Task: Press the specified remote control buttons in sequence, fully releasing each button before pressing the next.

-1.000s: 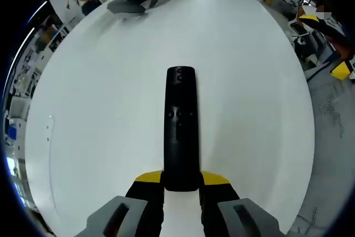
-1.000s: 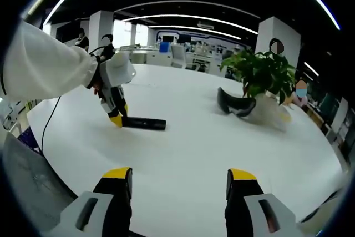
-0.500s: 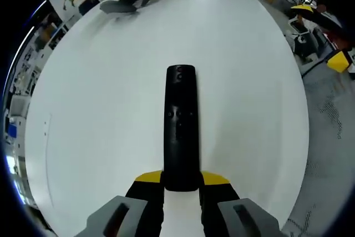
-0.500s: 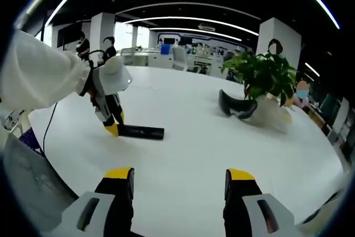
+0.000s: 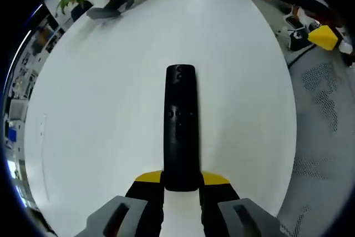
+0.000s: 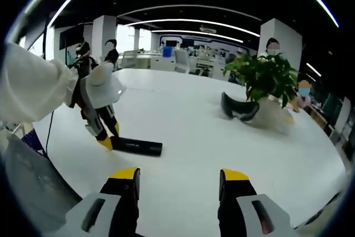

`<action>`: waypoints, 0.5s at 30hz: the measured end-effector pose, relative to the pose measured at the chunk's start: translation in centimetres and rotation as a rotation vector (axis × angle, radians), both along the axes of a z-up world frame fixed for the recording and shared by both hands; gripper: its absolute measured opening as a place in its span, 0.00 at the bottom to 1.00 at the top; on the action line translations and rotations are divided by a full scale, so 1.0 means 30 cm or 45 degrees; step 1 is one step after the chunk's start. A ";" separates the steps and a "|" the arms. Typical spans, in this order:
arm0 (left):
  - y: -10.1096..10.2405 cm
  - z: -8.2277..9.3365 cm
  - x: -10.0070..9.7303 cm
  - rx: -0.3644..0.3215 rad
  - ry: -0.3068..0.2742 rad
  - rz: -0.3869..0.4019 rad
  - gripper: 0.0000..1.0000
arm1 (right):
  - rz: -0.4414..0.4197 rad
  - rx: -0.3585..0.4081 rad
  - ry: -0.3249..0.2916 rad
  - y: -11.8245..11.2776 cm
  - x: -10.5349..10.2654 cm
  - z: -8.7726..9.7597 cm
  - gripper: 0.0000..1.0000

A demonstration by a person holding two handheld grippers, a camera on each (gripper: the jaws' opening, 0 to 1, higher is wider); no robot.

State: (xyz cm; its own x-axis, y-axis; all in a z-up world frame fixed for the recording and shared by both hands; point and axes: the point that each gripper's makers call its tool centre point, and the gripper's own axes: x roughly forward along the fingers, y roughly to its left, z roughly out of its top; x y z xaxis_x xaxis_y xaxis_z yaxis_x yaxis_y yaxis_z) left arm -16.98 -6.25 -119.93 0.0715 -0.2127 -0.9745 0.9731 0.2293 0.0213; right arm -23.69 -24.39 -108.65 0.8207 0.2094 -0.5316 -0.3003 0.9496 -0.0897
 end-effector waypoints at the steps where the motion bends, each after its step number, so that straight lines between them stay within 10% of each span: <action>1: -0.001 0.000 -0.013 0.000 -0.001 -0.011 0.23 | 0.002 0.003 0.004 0.001 -0.001 -0.001 0.53; 15: -0.005 0.002 -0.137 -0.042 -0.009 -0.010 0.23 | 0.064 0.065 0.077 0.035 -0.021 -0.019 0.32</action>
